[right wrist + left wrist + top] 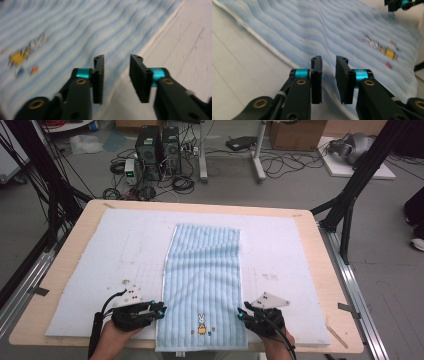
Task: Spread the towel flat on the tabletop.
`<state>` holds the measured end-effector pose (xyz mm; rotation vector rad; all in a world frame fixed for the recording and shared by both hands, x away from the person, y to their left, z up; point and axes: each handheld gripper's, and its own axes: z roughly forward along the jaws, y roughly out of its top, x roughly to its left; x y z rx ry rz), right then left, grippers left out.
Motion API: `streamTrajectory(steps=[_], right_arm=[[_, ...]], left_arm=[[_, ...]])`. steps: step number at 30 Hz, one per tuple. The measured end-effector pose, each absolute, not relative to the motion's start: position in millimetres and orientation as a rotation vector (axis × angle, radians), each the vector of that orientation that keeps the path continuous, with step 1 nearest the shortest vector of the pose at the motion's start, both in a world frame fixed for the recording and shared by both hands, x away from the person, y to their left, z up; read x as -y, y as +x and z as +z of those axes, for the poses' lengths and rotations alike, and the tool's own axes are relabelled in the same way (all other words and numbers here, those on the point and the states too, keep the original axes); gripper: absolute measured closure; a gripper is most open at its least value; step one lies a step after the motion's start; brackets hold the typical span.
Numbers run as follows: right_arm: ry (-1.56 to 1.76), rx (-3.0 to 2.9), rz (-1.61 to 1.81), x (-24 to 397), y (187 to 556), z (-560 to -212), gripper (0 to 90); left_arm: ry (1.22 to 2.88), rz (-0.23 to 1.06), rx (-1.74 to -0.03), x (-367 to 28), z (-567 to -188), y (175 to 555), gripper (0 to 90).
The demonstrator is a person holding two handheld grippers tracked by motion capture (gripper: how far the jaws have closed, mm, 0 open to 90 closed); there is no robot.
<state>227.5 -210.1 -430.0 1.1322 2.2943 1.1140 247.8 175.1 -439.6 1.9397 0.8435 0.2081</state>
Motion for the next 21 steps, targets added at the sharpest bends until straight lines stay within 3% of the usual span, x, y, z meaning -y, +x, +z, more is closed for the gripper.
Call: streamTrajectory(steps=[4,12,19,21], right_arm=[[1.102,-2.327,1.156,189.9,250.4,-434.1,60.6],[1.027,-2.487,1.118,172.2,265.6,-445.0,85.5],[0.956,-2.603,1.178,187.0,245.4,-444.6,86.4],[0.955,-2.609,1.200,190.4,244.0,-444.7,82.9]], left_arm=[[1.900,0.239,-0.876,-172.0,-436.4,268.8,68.3],[1.827,0.258,-0.985,-181.8,-430.6,309.6,56.1],[1.829,0.280,-0.990,-184.1,-428.9,326.9,53.9],[1.831,0.285,-0.997,-183.0,-429.0,332.0,53.5]])
